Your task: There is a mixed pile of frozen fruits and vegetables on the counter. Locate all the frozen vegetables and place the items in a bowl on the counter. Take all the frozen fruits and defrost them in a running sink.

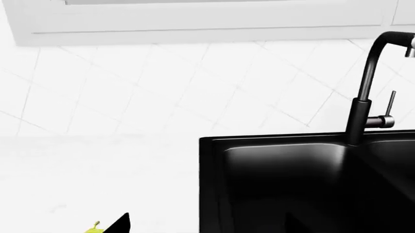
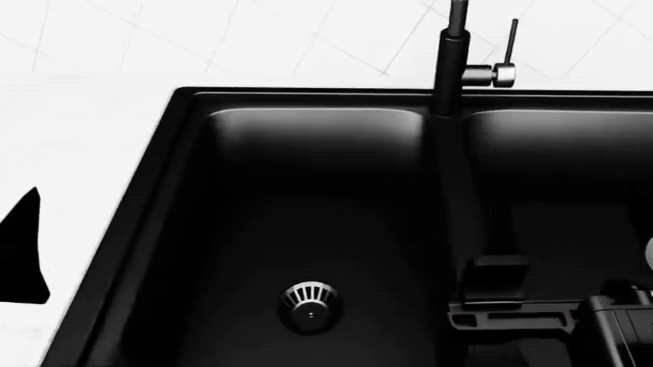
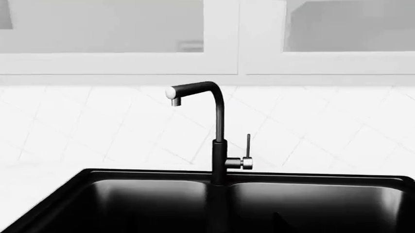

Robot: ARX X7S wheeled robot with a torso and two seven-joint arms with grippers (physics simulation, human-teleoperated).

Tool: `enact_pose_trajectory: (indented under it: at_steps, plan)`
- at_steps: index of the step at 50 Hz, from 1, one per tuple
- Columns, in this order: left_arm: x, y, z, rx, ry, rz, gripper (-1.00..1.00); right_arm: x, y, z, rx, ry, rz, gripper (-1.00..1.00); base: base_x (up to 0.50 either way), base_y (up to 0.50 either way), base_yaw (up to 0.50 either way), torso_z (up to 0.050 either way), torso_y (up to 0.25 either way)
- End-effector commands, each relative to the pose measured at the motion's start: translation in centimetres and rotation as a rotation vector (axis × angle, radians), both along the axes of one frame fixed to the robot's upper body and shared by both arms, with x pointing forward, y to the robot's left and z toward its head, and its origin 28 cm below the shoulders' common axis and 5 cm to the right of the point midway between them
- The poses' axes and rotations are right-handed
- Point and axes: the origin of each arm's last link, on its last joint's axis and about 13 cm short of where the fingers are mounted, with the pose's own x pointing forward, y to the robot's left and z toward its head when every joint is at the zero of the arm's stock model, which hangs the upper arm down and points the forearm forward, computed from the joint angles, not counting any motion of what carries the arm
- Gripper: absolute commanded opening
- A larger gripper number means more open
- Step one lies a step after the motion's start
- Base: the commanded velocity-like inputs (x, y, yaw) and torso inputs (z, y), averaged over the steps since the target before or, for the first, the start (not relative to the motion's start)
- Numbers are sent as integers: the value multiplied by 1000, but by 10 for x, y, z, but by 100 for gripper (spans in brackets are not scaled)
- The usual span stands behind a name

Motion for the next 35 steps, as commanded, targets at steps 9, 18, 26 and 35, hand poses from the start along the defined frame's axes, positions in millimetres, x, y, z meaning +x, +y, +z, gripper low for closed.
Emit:
enact_pose_trajectory:
  at_steps: [9, 18, 26, 35]
  plan:
    - [0, 3, 4, -40, -43, -4, 100, 1, -2, 3, 18, -31, 4, 100, -1, 500, 0, 0, 0]
    - [-1, 5, 4, -40, -46, 1, 100, 2, -1, 4, 16, -31, 6, 100, -1, 500, 0, 0, 0]
    - [-1, 6, 5, -39, -48, 1, 100, 3, 0, 4, 16, -31, 8, 100, -1, 500, 0, 0, 0]
    - [0, 5, 3, -37, -46, 1, 100, 4, -1, 1, 26, -21, 15, 100, -1, 500, 0, 0, 0]
